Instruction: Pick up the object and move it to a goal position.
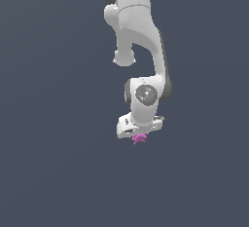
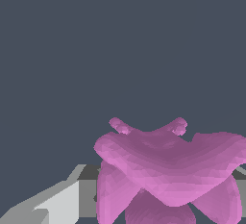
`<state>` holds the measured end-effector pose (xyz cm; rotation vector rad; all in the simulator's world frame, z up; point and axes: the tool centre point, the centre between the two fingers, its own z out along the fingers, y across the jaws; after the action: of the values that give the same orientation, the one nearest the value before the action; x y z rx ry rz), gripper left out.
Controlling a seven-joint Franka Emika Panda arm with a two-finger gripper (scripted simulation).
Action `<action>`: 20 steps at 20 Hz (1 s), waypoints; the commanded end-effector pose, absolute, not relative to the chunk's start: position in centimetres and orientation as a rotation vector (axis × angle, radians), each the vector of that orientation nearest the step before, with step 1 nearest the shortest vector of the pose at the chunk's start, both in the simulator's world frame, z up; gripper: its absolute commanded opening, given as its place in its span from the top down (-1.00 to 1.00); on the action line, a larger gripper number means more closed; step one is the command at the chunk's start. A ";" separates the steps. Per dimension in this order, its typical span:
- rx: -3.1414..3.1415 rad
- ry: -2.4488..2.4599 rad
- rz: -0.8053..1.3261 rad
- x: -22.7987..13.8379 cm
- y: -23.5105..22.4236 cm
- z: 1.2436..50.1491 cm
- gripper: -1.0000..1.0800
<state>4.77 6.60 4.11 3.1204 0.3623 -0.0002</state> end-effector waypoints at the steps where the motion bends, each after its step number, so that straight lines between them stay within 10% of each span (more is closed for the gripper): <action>1: 3.120 0.363 0.000 4.5 6.8 4.2 1.00; 20: 3.120 0.363 0.000 -3.9 13.7 7.7 1.00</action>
<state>-2.98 12.93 7.31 3.1200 0.3637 -0.0002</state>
